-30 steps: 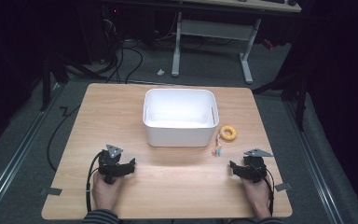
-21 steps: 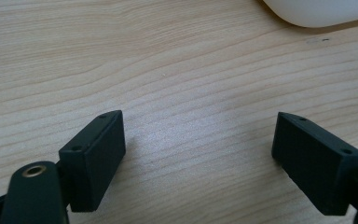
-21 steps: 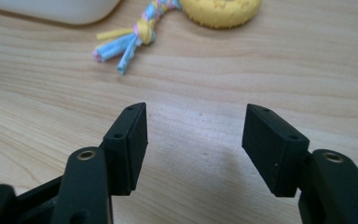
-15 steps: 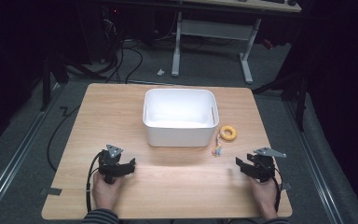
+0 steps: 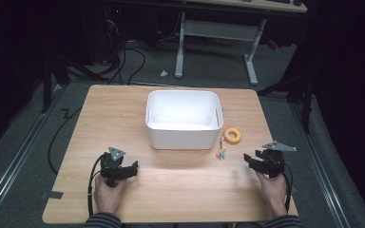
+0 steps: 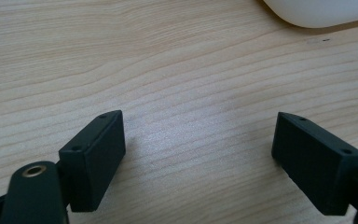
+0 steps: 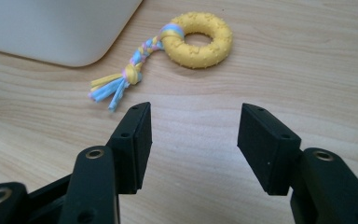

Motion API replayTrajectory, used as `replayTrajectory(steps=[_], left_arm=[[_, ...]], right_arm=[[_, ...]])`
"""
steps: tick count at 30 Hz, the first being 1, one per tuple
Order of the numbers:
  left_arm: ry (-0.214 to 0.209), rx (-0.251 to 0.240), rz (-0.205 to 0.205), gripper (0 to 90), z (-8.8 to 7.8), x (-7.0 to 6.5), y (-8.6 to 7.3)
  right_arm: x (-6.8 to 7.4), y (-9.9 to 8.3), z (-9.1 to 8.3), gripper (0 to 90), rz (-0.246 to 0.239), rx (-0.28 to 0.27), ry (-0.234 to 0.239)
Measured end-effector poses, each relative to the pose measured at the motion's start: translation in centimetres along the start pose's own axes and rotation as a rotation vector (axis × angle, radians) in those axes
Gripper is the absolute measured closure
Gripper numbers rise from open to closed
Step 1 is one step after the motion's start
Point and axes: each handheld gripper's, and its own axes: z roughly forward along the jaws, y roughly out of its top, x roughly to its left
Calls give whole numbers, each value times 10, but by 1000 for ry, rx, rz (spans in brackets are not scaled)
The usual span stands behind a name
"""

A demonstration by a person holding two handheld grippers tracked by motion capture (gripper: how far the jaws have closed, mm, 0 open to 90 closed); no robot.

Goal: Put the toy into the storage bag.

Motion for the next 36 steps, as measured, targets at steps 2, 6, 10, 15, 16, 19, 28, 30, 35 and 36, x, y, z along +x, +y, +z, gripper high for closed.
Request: replayTrajectory(steps=[2, 6, 10, 15, 16, 19, 28, 30, 35, 36], left_arm=[[0, 0, 0, 175, 0, 0, 0], [0, 0, 0, 176, 0, 0, 0], [0, 0, 0, 176, 0, 0, 0], [0, 0, 0, 175, 0, 0, 0], [0, 0, 0, 176, 0, 0, 0], [0, 0, 0, 176, 0, 0, 0], [-2, 0, 2, 175, 0, 0, 0], [-4, 0, 4, 175, 0, 0, 0], [-5, 3, 7, 175, 0, 0, 0], [-5, 3, 7, 175, 0, 0, 0]], right_arm=[[0, 3, 1, 452, -1, 8, 0], [-2, 12, 4, 485, -15, 32, 13], [-1, 20, 10, 483, -13, 49, 30], [1, 27, 15, 469, -18, 40, 30], [1, 29, 16, 465, -12, 37, 28], [1, 32, 20, 464, -4, 28, 5], [-3, 48, 30, 489, 18, 77, 22], [-4, 52, 33, 480, 33, 95, 27], [-5, 62, 39, 469, 28, 109, 28], [-5, 64, 40, 469, 23, 108, 24]])
